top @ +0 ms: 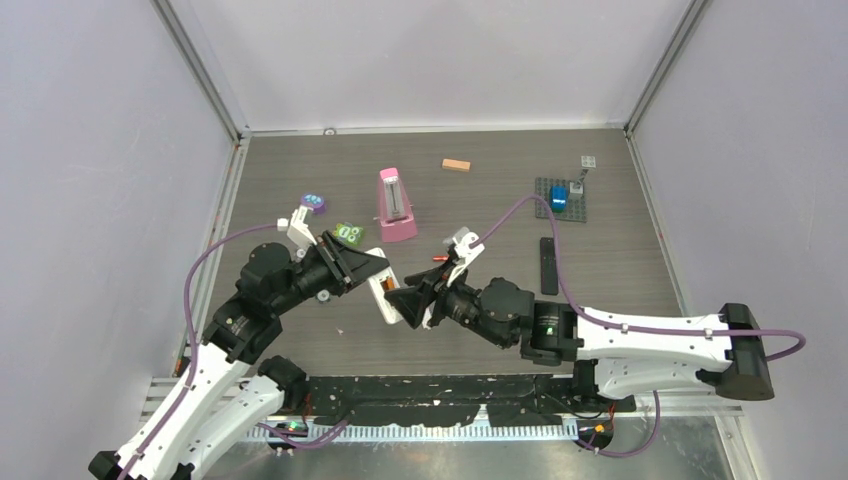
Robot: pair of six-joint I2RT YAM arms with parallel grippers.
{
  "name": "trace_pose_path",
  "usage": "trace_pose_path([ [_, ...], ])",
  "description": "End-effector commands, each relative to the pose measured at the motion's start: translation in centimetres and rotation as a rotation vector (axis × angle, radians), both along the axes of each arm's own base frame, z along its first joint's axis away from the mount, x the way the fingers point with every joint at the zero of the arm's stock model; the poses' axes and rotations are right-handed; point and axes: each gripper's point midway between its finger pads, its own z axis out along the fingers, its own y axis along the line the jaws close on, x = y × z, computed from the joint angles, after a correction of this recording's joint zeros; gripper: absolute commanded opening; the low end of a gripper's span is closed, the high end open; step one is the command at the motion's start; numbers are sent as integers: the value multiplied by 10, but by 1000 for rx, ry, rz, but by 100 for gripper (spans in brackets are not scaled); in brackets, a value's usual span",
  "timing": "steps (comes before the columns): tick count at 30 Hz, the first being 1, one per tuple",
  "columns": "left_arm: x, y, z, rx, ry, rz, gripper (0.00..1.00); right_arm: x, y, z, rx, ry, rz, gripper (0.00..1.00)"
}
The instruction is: Load the batteries into the remote control
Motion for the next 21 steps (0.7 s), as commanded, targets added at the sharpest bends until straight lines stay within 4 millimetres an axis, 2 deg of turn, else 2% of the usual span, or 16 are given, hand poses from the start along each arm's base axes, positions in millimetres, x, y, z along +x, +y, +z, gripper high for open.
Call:
trace_pose_path([
  [1,-5,-2,34,-23,-143,-41,0,-1,-19,44,145,107,-47,64],
  [3,-7,-1,35,-3,-165,-55,0,1,-25,42,157,185,-67,67],
  [6,-10,-2,36,18,-191,-79,0,3,-28,27,151,324,-79,73],
  [15,-23,-13,48,-3,-251,-193,0,-12,-8,16,224,563,44,89],
  [21,-27,-21,50,-75,-227,-235,0,-20,2,21,430,717,134,91],
])
